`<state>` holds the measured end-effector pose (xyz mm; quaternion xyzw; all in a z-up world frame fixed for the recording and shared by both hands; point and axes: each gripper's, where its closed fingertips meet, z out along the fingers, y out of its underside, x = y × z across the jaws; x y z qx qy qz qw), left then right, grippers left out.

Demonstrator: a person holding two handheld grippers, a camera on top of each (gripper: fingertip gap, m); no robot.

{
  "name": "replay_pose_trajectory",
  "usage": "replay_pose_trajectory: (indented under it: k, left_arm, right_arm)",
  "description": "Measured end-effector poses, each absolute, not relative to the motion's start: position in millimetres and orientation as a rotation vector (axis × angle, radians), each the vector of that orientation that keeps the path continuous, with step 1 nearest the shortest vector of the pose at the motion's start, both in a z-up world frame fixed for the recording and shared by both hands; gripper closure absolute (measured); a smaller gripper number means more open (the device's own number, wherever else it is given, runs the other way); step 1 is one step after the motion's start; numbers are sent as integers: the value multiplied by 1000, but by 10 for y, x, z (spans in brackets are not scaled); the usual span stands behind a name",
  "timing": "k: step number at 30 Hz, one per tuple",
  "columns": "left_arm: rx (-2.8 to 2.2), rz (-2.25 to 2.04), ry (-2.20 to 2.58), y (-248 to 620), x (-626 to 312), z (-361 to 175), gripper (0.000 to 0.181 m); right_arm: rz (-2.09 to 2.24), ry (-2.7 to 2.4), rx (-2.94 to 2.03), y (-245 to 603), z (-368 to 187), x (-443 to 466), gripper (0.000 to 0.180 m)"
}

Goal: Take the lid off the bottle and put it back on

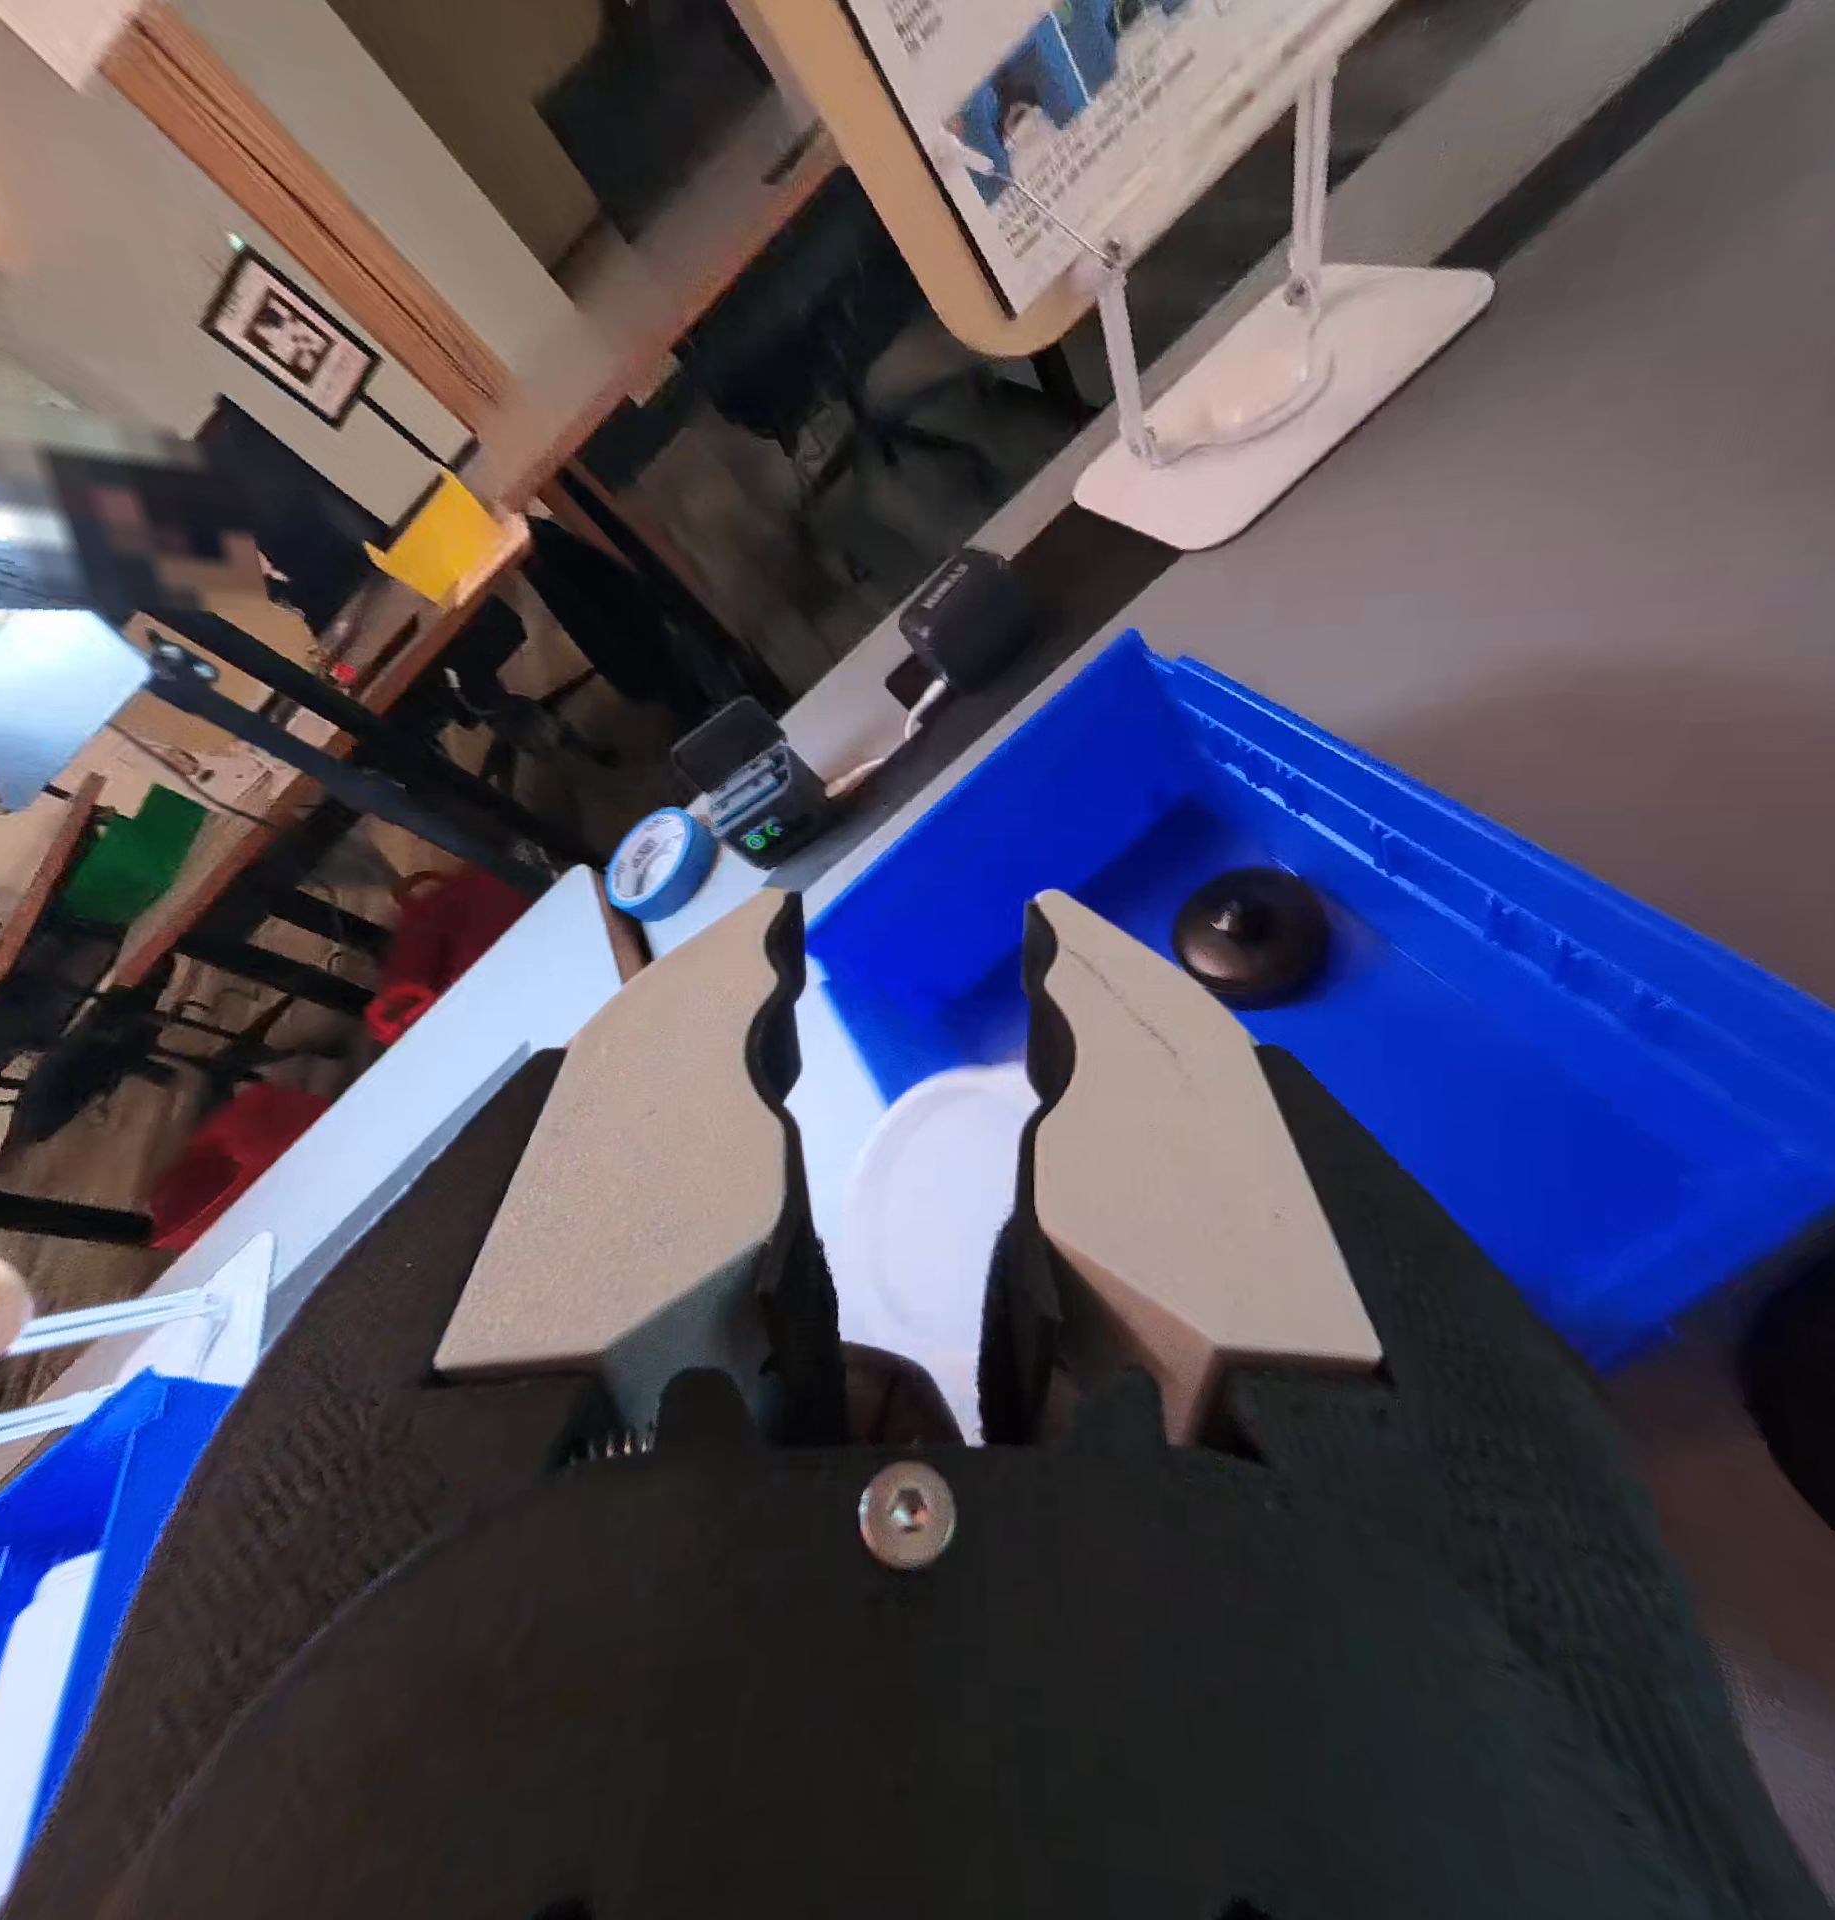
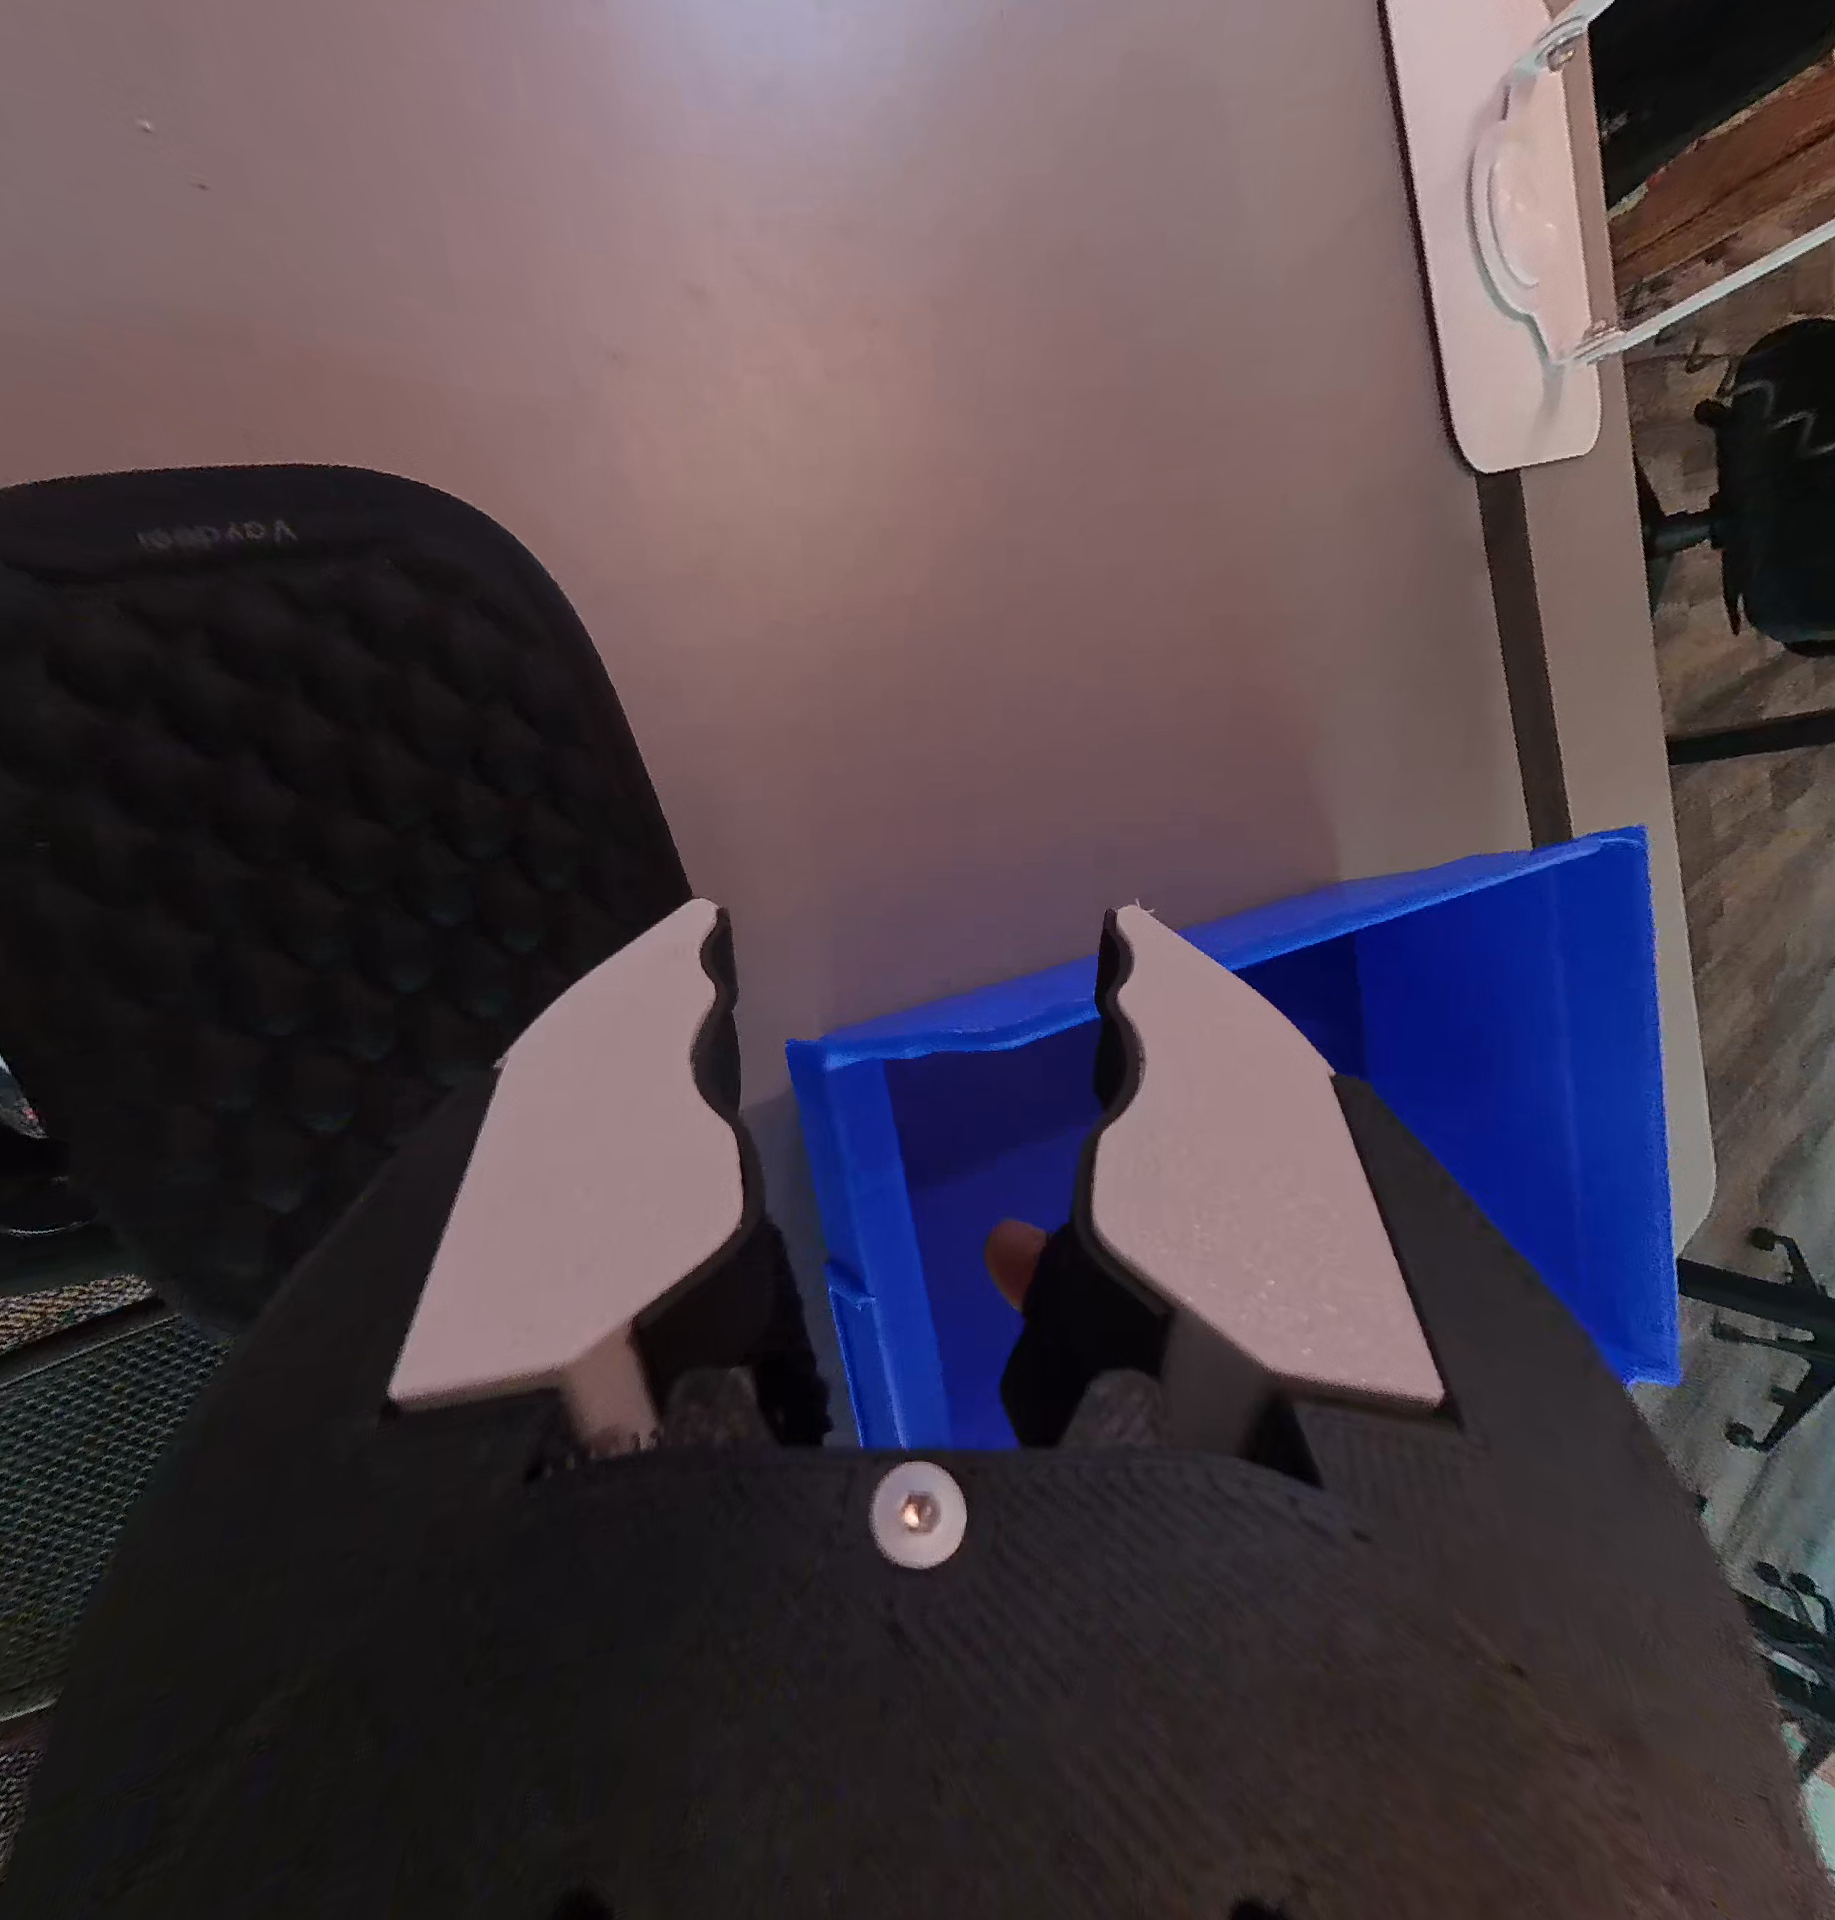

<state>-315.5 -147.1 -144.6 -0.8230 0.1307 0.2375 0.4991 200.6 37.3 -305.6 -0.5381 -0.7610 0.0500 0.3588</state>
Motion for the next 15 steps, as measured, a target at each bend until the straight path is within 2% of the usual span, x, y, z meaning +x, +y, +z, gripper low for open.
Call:
replay_pose_trajectory:
  k: [4, 9, 11, 13, 15]
  left_arm:
    - [-2050, 439, 373, -1548, -3046, -1593, 126]
    - [-2106, 265, 435, -1642, -2782, -1896, 71]
    - [-2117, 165, 436, -1728, -2692, -2020, 65]
    - [-2115, 144, 474, -1779, -2651, -2152, 89]
    - [-2173, 189, 530, -1854, -2671, -2349, 133]
  right_arm:
    - [145, -1975, -1369, 337, -3088, 1937, 112]
    - [131, -1981, -1371, 328, -3081, 1924, 112]
    - [130, -1981, -1367, 323, -3068, 1948, 112]
    - [121, -1972, -1371, 350, -3052, 1968, 112]
    - [126, -1956, -1375, 371, -3042, 1965, 113]
